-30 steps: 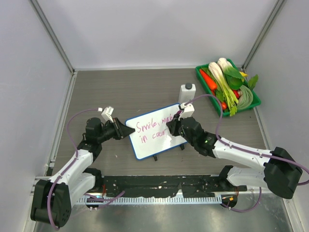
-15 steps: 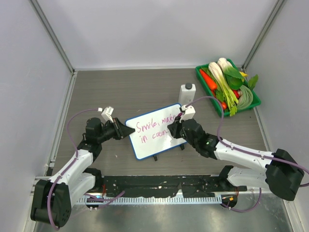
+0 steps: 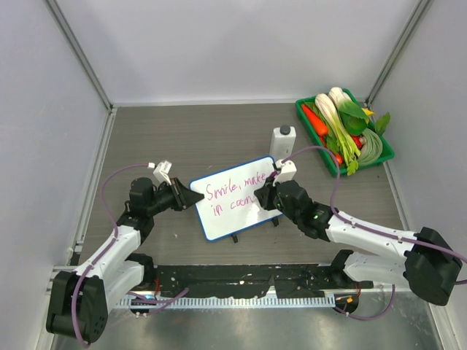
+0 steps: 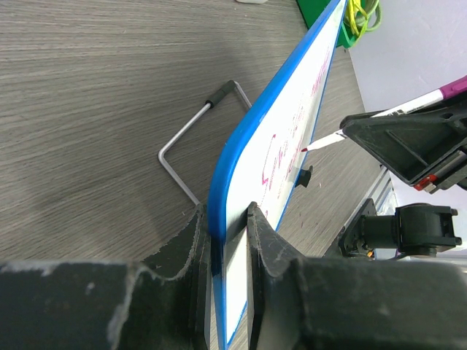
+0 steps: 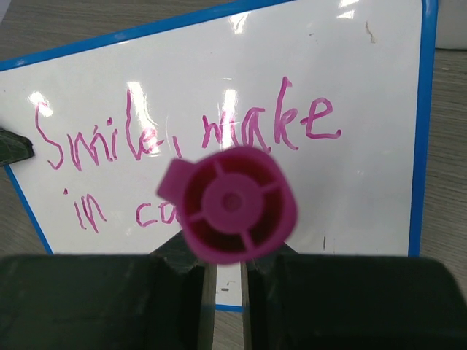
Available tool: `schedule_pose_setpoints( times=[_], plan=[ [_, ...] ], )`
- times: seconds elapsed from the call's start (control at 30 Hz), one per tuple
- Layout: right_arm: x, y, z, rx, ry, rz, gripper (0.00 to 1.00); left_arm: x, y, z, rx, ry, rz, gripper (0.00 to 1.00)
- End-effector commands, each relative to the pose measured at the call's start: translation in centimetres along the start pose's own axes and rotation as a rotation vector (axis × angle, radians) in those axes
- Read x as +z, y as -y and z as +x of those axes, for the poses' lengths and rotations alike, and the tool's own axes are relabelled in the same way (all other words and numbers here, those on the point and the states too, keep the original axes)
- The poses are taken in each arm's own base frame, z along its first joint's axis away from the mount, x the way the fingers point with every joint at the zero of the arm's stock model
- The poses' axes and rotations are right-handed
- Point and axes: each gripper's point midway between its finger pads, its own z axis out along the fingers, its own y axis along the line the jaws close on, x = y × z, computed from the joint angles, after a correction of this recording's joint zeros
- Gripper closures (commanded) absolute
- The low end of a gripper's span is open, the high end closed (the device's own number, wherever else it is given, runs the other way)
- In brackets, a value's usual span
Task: Write a sentence on the whiteboard
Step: Write with the whiteboard marker on the whiteboard.
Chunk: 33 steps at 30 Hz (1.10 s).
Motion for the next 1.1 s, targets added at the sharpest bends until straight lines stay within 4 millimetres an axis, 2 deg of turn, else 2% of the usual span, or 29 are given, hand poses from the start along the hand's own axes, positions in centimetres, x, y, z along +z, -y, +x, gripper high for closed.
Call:
schedule_pose_setpoints(
  times=[0.0, 0.13, 0.3, 0.67, 1.07],
  plan=[
    [-0.8, -1.7, -4.6, 0.051, 0.108, -0.037, 0.99, -0.2, -4.1, -0.5, 0.078, 0.054, -0.177, 1.0],
    [-1.3, -1.6, -5.9, 0.073, 0.14, -0.044, 0.99, -0.2, -4.1, -0.5, 0.078, 0.054, -0.177, 1.0],
    [-1.1, -1.3, -6.1, 0.083, 0.139, -0.048, 0.99, -0.2, -4.1, -0.5, 0.079, 0.053, -0.176, 1.0],
    [0.1, -2.0, -4.6, 0.08, 0.089, -0.085, 0.99, -0.2, -4.2, -0.4, 0.076, 0.05, -0.178, 1.0],
    [1.4, -0.7, -2.8, 0.07, 0.058, -0.031, 0.99, -0.2, -4.1, -0.4, 0.076, 0.05, -0.176, 1.0]
  ],
)
